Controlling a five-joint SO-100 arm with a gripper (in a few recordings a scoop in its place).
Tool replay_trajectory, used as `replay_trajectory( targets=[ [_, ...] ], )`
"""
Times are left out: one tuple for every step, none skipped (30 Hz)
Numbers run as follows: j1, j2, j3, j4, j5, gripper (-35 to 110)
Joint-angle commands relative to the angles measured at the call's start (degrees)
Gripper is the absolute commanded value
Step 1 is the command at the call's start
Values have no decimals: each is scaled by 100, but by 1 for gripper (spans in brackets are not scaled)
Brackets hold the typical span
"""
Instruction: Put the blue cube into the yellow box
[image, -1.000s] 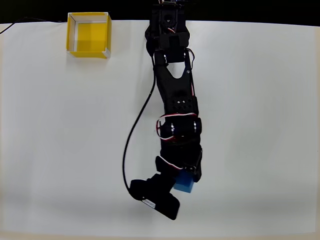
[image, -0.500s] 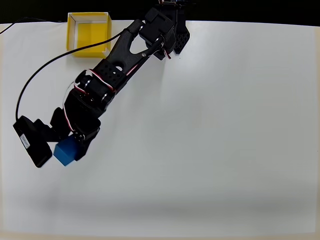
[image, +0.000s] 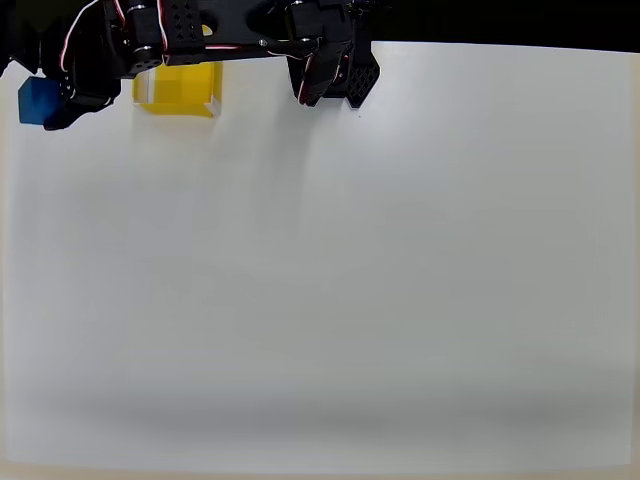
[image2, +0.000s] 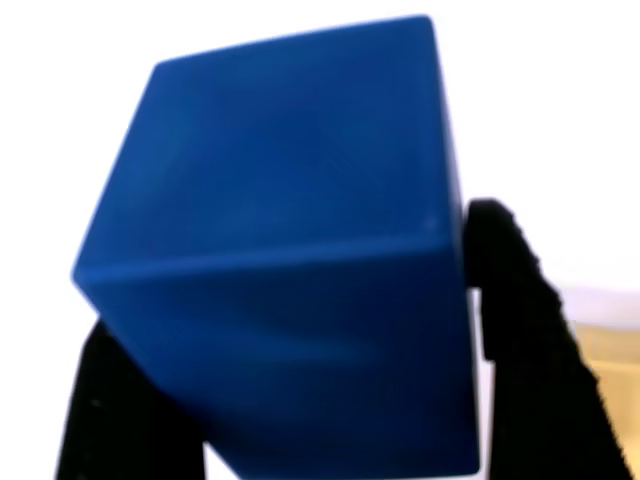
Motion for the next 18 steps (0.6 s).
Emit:
replay_trajectory(
  targets=[
    [624,993,378,193,-123,4],
    [712,1055,545,229,-70,4],
    [800,1107,703,308,-53,4],
    [879,1160,861,360,-62,4],
    [940,1195,1011,360,-26,4],
    [1011,1239,1160,360,18,4],
    [1063,1274,1301,369,35,4],
    [1116,1310,1415,378,88,4],
    [1169,1345,1529,387,132,5],
    [1213,1371,1644,387,167,5],
    [1248,1380,1740,352,237,5],
    [1274,1380,1837,308,290,5],
    [1274,1371,1960,229,343,6],
    [1283,1354,2074,132,396,6],
    [1283,1318,2197,0,431,6],
    [1283,1292,2320,-141,457,6],
    [1283,1274,2417,-255,483,6],
    [1283,1266,2531,-352,483,6]
  ],
)
